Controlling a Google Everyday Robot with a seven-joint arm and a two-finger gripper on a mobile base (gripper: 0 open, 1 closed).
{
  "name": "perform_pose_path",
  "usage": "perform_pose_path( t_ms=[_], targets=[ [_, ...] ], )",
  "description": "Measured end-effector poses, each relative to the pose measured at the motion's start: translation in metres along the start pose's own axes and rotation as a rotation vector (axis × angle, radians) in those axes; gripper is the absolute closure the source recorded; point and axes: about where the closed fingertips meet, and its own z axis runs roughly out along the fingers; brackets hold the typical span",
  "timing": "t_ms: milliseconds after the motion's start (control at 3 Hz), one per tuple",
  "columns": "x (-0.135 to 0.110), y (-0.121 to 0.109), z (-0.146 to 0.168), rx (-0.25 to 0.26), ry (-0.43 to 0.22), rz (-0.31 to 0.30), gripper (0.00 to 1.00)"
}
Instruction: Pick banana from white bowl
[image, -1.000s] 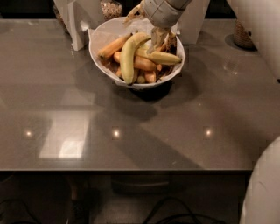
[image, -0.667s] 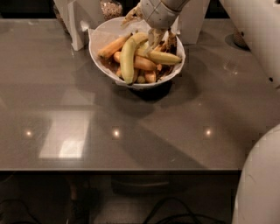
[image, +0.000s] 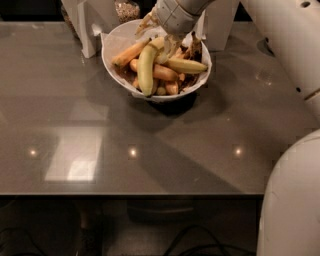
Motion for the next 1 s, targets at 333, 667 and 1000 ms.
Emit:
perform_pose_path(
  t_ms=[333, 667, 1000],
  targets=[
    [-0.001, 0.003, 0.004, -0.015, -0.009, 0.003, 0.58],
    [-0.002, 0.016, 0.012, -0.051, -0.023, 0.016, 0.63],
    [-0.003, 0.023, 0.013, -0.067, -0.025, 0.023, 0.82]
  ],
)
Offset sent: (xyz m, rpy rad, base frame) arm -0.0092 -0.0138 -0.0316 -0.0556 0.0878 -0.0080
